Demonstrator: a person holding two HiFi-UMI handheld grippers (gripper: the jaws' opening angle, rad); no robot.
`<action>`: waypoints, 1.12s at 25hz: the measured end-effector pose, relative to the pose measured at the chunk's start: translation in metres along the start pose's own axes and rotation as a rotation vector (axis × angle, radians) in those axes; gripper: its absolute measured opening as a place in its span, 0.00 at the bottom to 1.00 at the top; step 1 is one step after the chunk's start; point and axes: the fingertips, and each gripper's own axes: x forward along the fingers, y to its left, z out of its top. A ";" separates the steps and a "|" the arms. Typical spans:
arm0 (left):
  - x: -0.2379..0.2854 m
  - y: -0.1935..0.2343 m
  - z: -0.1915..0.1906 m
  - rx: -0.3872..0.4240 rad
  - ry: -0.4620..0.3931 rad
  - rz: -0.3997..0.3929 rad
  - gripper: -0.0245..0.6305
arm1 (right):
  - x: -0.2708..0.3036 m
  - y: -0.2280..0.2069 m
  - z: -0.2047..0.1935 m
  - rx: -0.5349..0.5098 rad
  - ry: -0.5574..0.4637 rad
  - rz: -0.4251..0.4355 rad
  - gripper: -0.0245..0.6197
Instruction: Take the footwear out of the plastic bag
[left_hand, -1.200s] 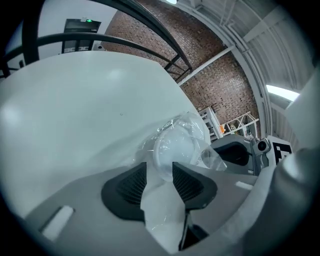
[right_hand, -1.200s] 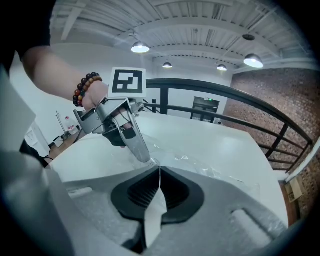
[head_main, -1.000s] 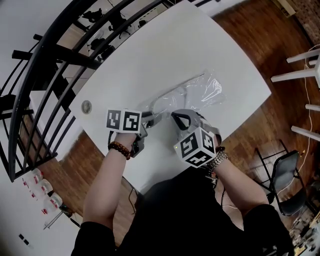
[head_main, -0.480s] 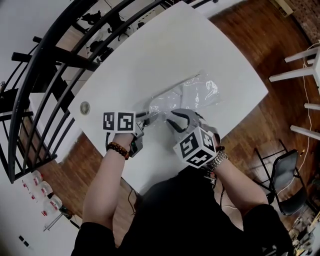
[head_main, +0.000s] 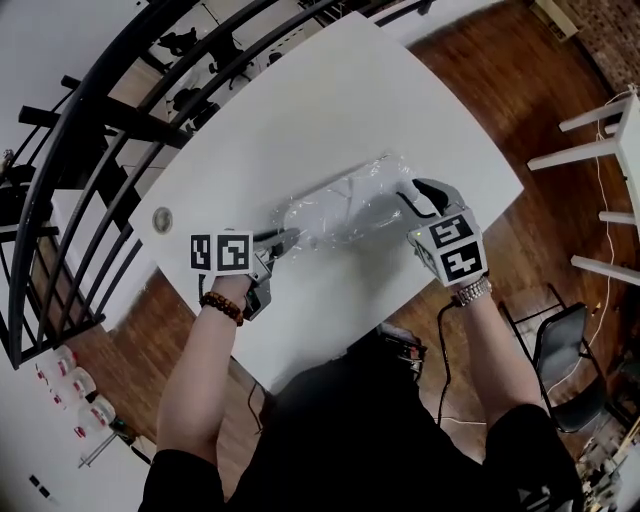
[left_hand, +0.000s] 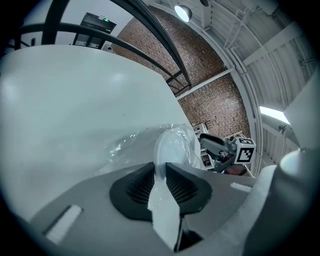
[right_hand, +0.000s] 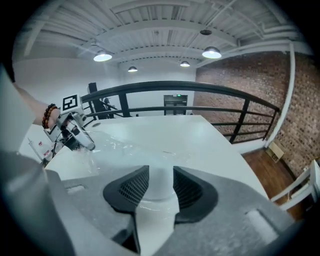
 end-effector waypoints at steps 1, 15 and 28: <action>-0.001 0.000 0.000 0.004 -0.002 0.000 0.18 | 0.004 -0.010 -0.006 0.037 0.016 -0.001 0.27; -0.011 0.009 -0.001 -0.009 -0.035 0.018 0.17 | 0.019 -0.038 -0.032 0.353 0.041 0.159 0.08; -0.040 0.026 -0.003 -0.050 -0.088 0.027 0.17 | 0.004 -0.061 -0.044 0.358 0.035 0.011 0.03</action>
